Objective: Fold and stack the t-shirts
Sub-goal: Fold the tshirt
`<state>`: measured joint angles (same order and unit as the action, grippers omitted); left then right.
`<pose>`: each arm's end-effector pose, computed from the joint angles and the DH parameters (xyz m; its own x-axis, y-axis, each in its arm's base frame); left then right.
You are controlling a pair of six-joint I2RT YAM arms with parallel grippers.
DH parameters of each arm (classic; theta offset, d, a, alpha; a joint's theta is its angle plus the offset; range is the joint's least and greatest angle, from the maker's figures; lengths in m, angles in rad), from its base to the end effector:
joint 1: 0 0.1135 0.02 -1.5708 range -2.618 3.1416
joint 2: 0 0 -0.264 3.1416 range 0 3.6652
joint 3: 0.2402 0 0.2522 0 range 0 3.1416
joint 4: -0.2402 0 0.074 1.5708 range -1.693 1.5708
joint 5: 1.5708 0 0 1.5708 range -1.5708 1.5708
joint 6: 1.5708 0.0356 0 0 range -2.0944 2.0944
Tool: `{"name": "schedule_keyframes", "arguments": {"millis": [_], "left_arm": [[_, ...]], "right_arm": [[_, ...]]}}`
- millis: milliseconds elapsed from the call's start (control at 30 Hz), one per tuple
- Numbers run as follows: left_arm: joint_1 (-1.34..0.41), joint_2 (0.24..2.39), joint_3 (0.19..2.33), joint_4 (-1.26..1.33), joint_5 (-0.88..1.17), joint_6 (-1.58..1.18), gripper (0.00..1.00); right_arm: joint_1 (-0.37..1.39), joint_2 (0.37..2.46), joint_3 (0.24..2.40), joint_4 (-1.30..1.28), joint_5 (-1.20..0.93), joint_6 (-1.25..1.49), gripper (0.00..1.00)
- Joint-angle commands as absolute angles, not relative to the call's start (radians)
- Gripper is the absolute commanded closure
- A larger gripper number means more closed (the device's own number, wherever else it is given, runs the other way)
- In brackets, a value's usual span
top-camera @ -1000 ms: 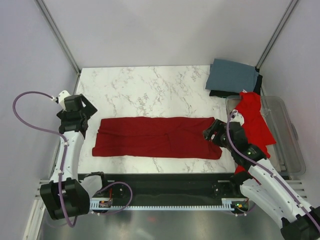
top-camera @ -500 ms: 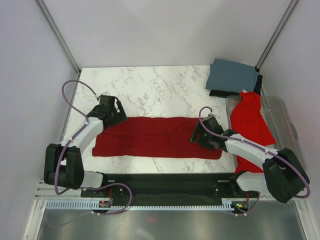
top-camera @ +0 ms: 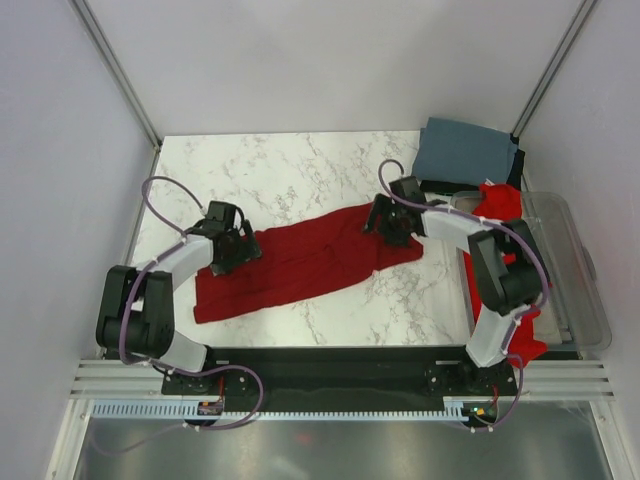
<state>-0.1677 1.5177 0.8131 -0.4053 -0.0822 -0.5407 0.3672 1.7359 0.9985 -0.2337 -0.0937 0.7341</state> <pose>0.2767 -0.0439 0.1661 -0.8242 -0.3808 -0.4192 -0.3428 0.9246 -0.1659 0.3225 0.1276 0.1633 -0.8445 0.3898 -0.3673 0.2142 0.8744 0.4354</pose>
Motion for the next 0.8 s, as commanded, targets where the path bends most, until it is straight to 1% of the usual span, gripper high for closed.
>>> {"name": "schedule_keyframes", "arguments": {"millis": [0, 67, 100, 167, 200, 233, 433, 500, 567, 600, 667, 733, 767], "left_arm": [[-0.172, 1.453, 0.740, -0.410, 0.083, -0.598, 0.06], [-0.173, 1.424, 0.689, -0.403, 0.175, -0.612, 0.07], [-0.175, 1.387, 0.666, -0.391, 0.233, -0.626, 0.07], [-0.190, 1.352, 0.596, -0.362, 0.285, -0.685, 0.09], [-0.204, 1.336, 0.572, -0.327, 0.304, -0.712, 0.09], [-0.219, 1.313, 0.552, -0.315, 0.328, -0.733, 0.09], [-0.388, 1.275, 0.480, -0.223, 0.337, -0.911, 0.09], [-0.490, 1.272, 0.451, -0.164, 0.344, -1.020, 0.09], [-0.564, 1.288, 0.433, -0.063, 0.373, -1.101, 0.09], [-0.578, 1.293, 0.425, -0.029, 0.420, -1.126, 0.08], [-0.610, 1.292, 0.429, -0.006, 0.443, -1.170, 0.09], [-0.650, 1.264, 0.437, -0.011, 0.411, -1.204, 0.08], [-0.710, 1.228, 0.439, -0.009, 0.388, -1.263, 0.07]], "right_arm": [[0.364, 1.979, 1.206, -0.293, -0.141, 0.635, 0.20], [0.362, 2.066, 1.322, -0.314, -0.167, 0.609, 0.20], [0.364, 2.144, 1.429, -0.314, -0.198, 0.604, 0.20], [0.361, 2.225, 1.537, -0.314, -0.225, 0.601, 0.20], [0.360, 2.303, 1.642, -0.316, -0.242, 0.606, 0.20], [0.357, 2.340, 1.691, -0.316, -0.271, 0.614, 0.20], [0.342, 2.621, 2.098, -0.324, -0.330, 0.657, 0.19], [0.344, 2.715, 2.236, -0.327, -0.345, 0.664, 0.18], [0.344, 2.769, 2.311, -0.321, -0.345, 0.675, 0.18], [0.341, 2.811, 2.362, -0.304, -0.344, 0.692, 0.18], [0.339, 2.841, 2.394, -0.276, -0.344, 0.710, 0.18], [0.333, 2.865, 2.414, -0.224, -0.333, 0.730, 0.16], [0.327, 2.875, 2.421, -0.207, -0.331, 0.732, 0.16]]}}
